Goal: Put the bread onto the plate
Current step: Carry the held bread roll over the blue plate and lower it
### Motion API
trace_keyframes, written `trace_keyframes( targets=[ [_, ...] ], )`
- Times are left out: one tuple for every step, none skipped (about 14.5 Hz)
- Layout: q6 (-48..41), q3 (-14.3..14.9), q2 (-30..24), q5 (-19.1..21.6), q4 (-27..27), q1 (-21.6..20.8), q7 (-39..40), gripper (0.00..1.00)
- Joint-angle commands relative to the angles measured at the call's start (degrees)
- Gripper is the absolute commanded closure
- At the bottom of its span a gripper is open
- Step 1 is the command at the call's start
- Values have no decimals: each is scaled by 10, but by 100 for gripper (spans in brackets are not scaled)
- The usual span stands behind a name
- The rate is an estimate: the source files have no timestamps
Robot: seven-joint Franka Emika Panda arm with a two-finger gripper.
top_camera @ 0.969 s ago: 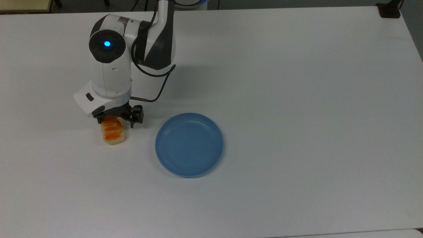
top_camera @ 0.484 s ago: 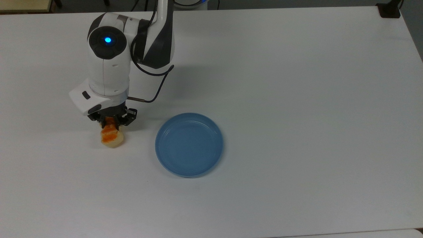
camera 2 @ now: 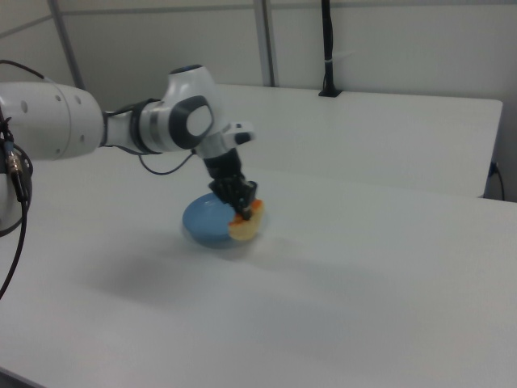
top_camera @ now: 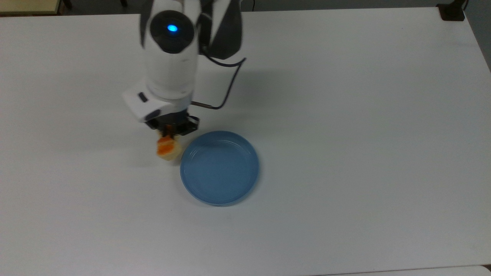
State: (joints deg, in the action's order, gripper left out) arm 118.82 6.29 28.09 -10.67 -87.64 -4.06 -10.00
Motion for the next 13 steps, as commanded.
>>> trace_keyframes(
  targets=[
    [-29, 3, 18, 0, 17, -38, -92, 94],
    [-30, 3, 35, 12, 35, -42, -144, 94],
    [-27, 1, 42, 16, 48, -42, -169, 95],
    [-26, 0, 48, 23, 58, -42, -186, 95],
    [-25, -14, 54, 30, 68, -43, -204, 94],
    [-22, -24, 59, 31, 70, -42, -214, 95],
    [-17, -28, 64, 30, 76, -42, -226, 94],
    [-15, -29, 68, 30, 76, -43, -234, 92],
    [-14, -31, 68, 29, 74, -46, -238, 86],
    [-9, -31, 68, 31, 75, -46, -242, 85],
    [-9, -31, 67, 31, 75, -48, -257, 42],
    [-8, -31, 67, 28, 74, -49, -281, 0],
    [-4, -31, 68, 25, 74, -50, -287, 0]
  ],
)
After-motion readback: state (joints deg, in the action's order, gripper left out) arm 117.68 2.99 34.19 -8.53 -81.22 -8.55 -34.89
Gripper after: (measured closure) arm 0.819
